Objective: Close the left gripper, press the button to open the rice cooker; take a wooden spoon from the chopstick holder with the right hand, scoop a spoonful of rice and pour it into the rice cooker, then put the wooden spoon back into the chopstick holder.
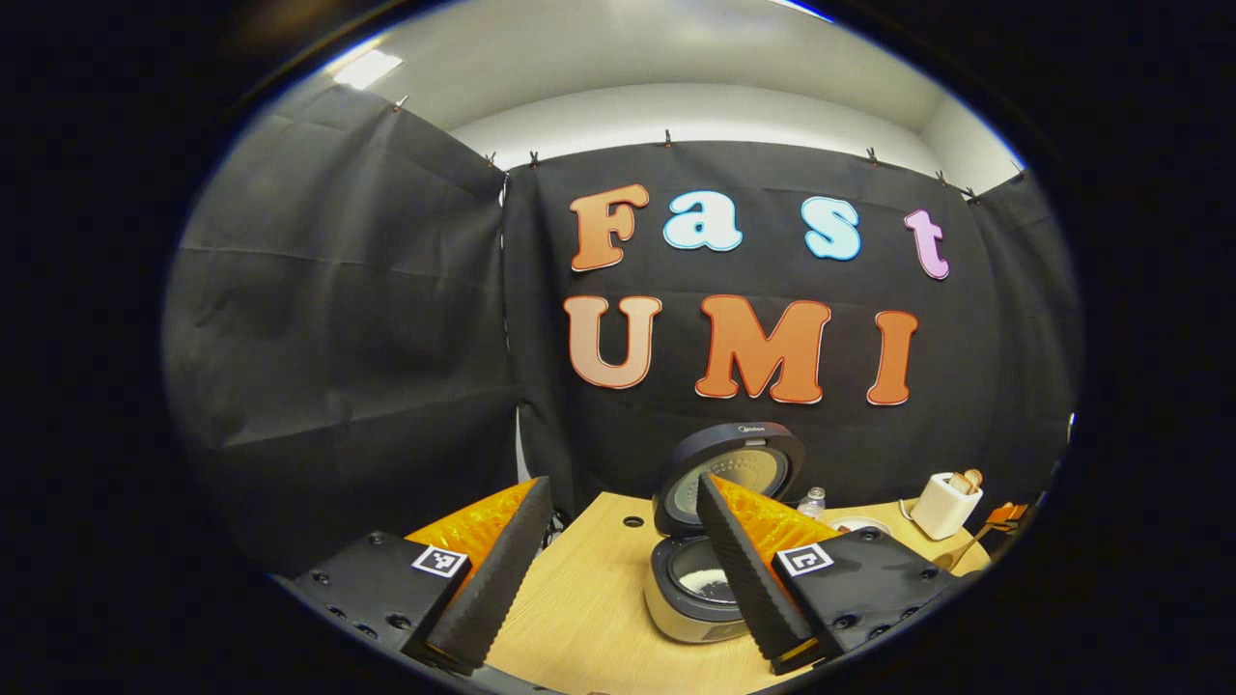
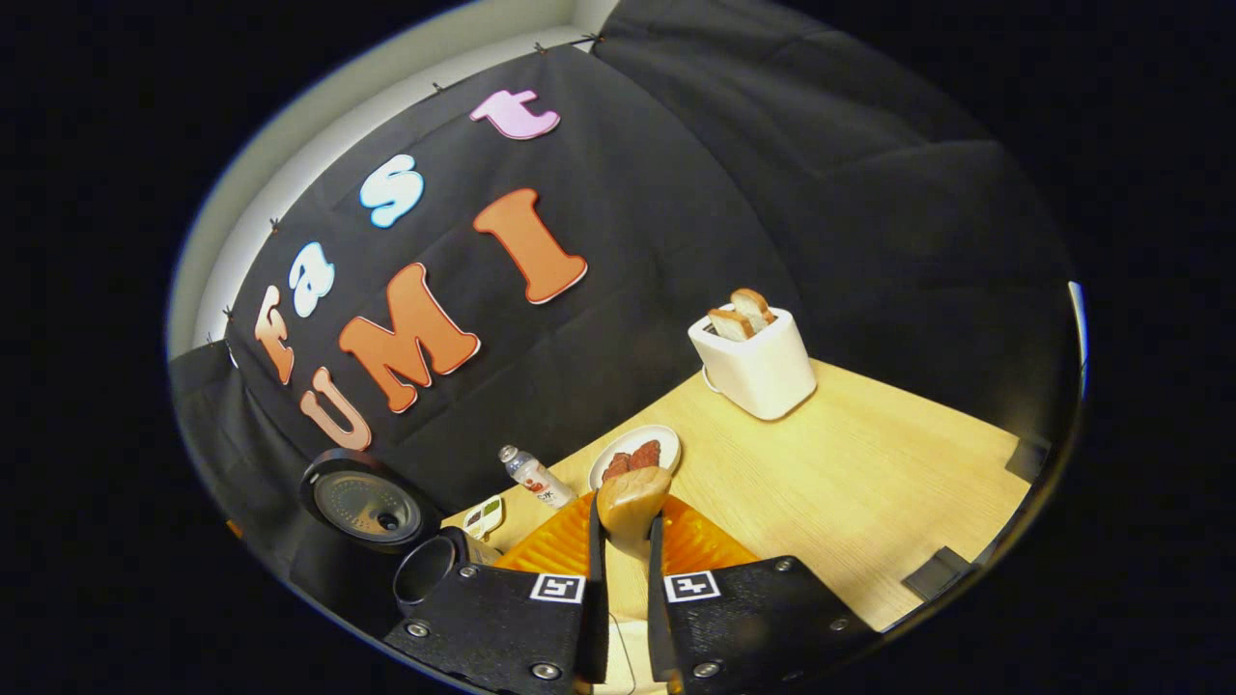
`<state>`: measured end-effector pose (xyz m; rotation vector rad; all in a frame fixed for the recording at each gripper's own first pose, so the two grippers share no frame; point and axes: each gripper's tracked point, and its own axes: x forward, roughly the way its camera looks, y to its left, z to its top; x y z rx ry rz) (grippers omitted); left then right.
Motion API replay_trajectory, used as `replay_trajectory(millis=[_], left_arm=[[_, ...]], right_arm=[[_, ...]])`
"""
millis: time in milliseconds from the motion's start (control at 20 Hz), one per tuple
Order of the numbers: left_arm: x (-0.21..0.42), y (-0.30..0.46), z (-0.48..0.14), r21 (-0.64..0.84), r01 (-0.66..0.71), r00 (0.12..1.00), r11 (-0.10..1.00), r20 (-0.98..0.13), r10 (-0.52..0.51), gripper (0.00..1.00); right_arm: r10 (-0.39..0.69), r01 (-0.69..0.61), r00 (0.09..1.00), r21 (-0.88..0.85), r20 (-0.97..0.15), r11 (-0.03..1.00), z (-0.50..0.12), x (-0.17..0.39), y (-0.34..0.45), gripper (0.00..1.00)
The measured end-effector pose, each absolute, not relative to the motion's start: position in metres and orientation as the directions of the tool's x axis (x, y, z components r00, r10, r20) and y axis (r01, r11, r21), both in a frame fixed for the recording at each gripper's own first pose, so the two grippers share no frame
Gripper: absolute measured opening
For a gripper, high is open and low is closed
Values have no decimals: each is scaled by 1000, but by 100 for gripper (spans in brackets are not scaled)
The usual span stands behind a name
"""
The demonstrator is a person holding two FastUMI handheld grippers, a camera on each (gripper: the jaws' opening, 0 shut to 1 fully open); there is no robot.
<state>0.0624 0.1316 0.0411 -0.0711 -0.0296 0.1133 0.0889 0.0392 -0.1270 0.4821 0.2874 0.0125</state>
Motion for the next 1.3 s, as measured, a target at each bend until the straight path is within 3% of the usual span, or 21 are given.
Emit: replay_trajectory(millis=[400,850,1300], left_arm=[[97,171,47,-69,-18,999,997,45,21,98],[110,198,43,-34,6,999,999,41,-4,100],[100,217,40,11,-39,999,999,18,38,100]], right_arm=[[75,5,979,393,-189,920,-94,38,128,16],[22,13,967,134,-253,991,-160,27,191,16],[-7,-19,953,-80,-303,997,-225,47,215,16]])
